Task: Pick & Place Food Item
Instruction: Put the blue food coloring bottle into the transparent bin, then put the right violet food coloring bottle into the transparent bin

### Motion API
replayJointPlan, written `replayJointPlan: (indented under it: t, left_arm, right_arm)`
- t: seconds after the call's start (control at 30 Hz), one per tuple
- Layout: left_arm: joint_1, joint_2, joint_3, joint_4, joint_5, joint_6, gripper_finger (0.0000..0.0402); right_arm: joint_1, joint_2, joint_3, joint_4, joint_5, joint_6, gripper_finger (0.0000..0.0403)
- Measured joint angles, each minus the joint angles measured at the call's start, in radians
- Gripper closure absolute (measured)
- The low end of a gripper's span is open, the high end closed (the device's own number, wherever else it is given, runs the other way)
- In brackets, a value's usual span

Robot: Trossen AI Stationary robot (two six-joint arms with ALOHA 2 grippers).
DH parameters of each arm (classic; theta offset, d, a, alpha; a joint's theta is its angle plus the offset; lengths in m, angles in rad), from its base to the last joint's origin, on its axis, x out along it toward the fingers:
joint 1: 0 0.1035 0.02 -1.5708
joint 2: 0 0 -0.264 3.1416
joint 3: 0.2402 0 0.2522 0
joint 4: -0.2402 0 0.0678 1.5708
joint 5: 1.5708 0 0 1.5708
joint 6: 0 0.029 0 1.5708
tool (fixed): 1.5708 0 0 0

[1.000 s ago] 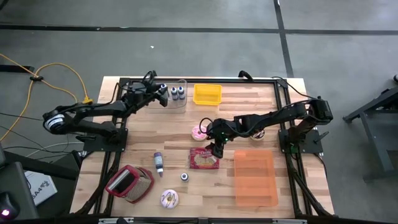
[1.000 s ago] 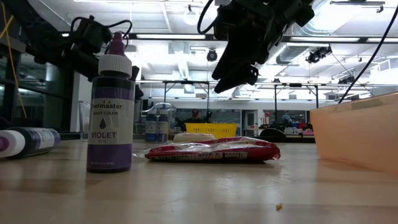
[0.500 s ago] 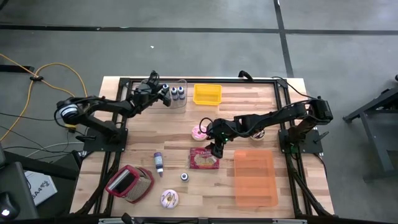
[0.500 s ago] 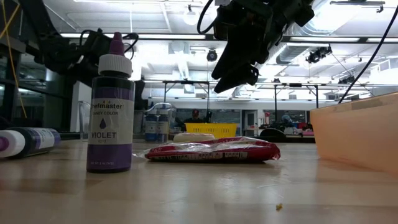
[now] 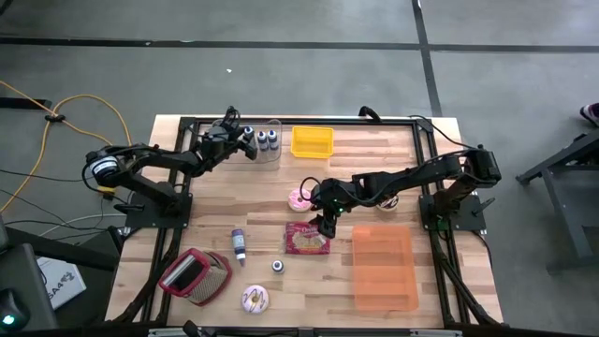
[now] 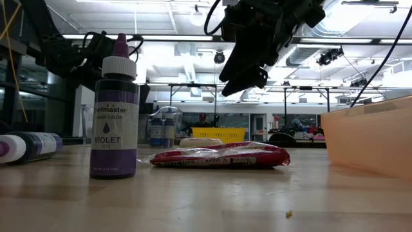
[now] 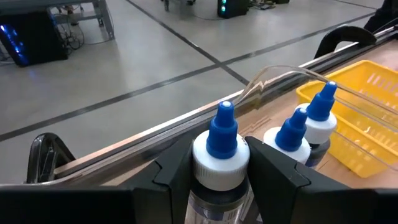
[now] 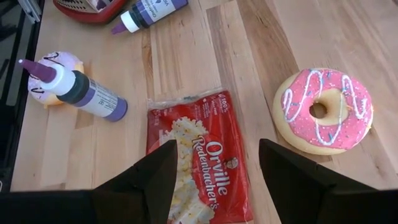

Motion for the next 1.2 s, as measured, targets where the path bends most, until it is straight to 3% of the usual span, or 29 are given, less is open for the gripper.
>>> replayJointPlan:
  t: [0.83,1.2]
  left_arm:
    - [-0.001,-0.001,0.000,0.003,0.032,0.001,0.0263]
    - [-0.001,-0.146,0.000,0.009,0.046,0.060,0.0263]
  right_arm:
    - [0.000,0.000,0.000,0.000,-0.020,0.000,0.0190]
    - [0.000,0.000,0.000,0.000,-0.020,0.000,0.0190]
